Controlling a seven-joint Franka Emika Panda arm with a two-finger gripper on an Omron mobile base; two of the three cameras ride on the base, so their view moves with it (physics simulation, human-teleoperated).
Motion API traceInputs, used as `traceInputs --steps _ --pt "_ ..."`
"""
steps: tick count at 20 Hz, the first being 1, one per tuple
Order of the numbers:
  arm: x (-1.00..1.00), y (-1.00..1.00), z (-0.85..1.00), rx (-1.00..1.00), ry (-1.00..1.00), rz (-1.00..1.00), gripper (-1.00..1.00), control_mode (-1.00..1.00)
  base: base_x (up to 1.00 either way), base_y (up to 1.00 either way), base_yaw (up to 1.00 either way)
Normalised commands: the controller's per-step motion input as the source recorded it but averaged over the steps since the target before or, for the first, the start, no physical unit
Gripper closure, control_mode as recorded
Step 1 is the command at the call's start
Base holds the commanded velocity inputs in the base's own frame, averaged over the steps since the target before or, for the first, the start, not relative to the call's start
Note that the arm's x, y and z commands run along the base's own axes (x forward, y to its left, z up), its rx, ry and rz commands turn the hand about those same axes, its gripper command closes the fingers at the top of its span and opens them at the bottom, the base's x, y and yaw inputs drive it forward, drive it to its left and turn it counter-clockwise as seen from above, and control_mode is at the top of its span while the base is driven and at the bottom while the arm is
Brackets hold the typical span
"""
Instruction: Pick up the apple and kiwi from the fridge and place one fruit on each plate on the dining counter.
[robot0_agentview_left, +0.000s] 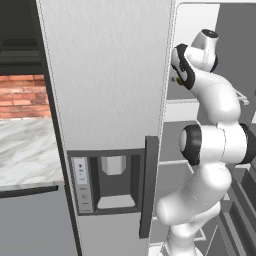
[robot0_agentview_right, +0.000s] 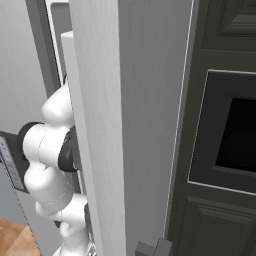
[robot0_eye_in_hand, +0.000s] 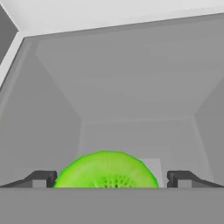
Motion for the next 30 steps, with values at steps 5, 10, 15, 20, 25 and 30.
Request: traceInputs --steps 5,10,15,20,25,30 --pt "0.0 0.0 -0.07 0.0 0.0 0.0 -1.0 -1.0 0.0 0.0 0.0" --pt "0.0 0.0 -0.07 0.0 0.0 0.0 1.0 -1.0 0.0 0.0 0.0" --pt "-0.12 0.0 -0.01 0.0 -0.07 0.0 1.0 -1.0 0.0 0.0 0.0" --pt "-0.7 0.0 0.19 0.0 -0.23 -0.02 1.0 -1.0 0.0 0.0 0.0" --pt "-0.88 0.04 0.33 0.0 -0.2 -0.03 1.0 -1.0 0.0 0.0 0.0" --pt "-0.77 0.23 0.37 0.0 -0.1 -0.01 1.0 -1.0 0.0 0.0 0.0"
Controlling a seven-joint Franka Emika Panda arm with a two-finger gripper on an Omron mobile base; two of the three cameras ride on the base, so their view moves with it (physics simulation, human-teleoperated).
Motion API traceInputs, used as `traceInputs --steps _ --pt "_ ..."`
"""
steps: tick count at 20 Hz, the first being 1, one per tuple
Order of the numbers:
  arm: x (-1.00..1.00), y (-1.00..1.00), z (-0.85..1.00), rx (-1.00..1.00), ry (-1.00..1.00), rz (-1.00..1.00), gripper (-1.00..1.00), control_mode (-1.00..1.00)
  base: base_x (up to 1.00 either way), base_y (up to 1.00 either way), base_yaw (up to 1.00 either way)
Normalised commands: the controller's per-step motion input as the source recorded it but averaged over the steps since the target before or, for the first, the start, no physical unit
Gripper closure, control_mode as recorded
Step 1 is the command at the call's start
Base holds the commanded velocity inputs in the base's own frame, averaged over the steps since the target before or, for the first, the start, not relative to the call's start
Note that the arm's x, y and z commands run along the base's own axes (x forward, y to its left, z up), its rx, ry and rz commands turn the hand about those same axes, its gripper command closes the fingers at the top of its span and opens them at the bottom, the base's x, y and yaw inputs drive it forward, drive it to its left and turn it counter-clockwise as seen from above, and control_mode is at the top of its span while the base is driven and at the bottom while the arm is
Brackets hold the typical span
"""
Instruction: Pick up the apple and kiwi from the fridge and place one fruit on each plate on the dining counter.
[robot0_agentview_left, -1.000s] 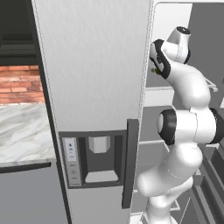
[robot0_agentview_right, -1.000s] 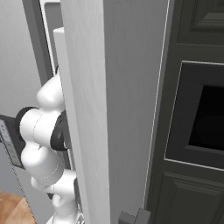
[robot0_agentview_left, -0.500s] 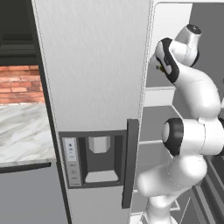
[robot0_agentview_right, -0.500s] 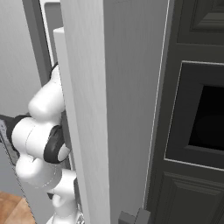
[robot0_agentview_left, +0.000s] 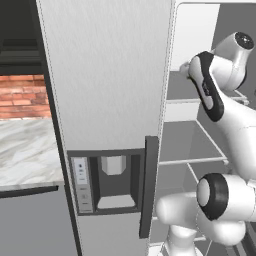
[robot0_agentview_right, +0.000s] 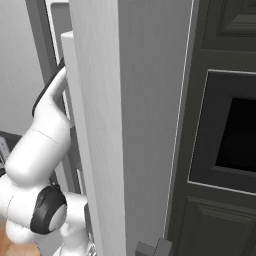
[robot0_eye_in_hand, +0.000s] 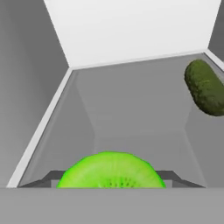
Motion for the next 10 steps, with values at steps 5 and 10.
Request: traceInputs --steps 5,10 --pt "-0.86 0.47 0.23 0.0 0.0 0.0 1.0 -1.0 0.0 0.0 0.0" --pt "-0.95 0.45 0.14 0.0 0.0 0.0 1.0 -1.0 0.0 0.0 0.0"
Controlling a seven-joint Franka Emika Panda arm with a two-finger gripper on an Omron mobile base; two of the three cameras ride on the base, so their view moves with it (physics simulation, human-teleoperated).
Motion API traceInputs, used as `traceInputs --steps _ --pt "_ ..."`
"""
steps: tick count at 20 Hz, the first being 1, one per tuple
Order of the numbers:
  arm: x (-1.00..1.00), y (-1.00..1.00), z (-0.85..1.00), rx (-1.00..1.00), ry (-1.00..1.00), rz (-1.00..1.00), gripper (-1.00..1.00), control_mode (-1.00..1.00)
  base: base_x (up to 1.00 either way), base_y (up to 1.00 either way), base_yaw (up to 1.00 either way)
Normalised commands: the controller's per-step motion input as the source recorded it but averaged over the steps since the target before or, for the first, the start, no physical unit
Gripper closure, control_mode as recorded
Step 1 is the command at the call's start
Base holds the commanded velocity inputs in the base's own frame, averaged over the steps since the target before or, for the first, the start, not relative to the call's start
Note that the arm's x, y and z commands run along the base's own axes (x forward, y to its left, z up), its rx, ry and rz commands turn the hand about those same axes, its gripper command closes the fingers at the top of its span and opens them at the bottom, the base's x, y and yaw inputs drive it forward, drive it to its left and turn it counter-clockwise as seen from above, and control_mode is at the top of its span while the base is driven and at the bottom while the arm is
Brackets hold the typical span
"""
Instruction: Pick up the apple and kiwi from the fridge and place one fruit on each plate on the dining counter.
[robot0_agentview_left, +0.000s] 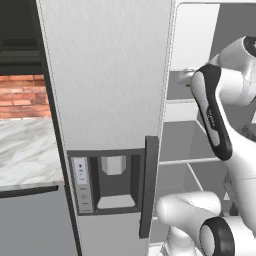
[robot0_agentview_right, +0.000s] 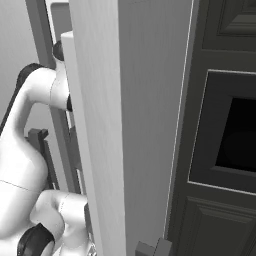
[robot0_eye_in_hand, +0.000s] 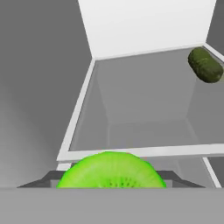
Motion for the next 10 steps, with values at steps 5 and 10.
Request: traceInputs --steps 5,10 --pt "-0.97 0.41 0.04 0.0 -0.02 0.0 1.0 -1.0 0.0 0.0 0.0" --pt "-1.0 0.32 -0.05 0.0 -0.09 0.0 1.0 -1.0 0.0 0.0 0.0"
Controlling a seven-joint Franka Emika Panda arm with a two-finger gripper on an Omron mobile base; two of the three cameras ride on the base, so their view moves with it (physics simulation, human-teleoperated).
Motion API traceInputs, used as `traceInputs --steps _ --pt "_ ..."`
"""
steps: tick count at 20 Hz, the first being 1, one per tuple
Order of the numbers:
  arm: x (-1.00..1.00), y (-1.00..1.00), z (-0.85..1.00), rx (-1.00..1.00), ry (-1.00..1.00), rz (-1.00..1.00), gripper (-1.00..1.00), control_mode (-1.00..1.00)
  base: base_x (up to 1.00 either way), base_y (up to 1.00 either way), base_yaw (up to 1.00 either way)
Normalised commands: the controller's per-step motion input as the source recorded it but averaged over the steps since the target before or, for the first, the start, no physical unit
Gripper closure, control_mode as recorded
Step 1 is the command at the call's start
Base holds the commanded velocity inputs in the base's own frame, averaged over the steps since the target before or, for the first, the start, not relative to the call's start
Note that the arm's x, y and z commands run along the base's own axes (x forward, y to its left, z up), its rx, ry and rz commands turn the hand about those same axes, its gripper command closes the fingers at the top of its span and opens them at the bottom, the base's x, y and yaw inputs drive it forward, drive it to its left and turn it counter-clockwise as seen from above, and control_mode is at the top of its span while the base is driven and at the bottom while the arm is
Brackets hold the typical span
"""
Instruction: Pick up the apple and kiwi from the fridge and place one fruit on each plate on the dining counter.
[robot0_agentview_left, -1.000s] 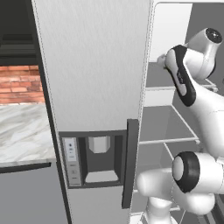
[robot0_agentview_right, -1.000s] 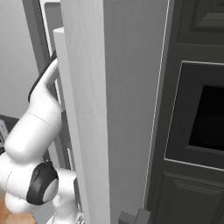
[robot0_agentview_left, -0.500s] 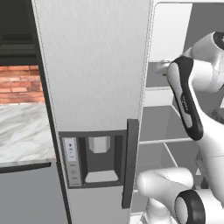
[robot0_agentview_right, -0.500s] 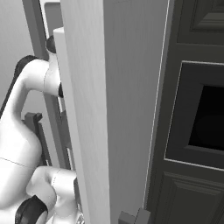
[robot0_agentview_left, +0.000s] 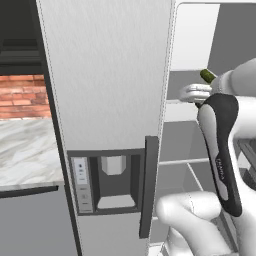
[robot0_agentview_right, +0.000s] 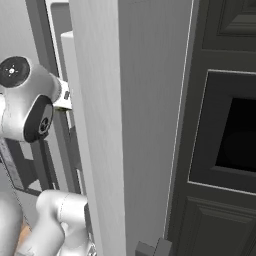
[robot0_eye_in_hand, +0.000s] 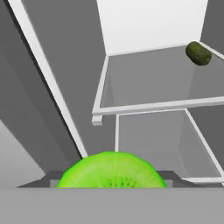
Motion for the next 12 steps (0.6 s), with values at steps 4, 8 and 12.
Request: traceInputs --steps 4,8,12 --pt "-1.0 0.25 -0.16 0.0 -0.13 0.0 1.0 -1.0 0.0 0.0 0.0" --pt "-0.97 0.26 -0.11 0.0 -0.15 0.0 1.0 -1.0 0.0 0.0 0.0" --pt "-0.68 0.26 0.0 -0.01 -0.17 0.0 1.0 -1.0 0.0 0.0 0.0"
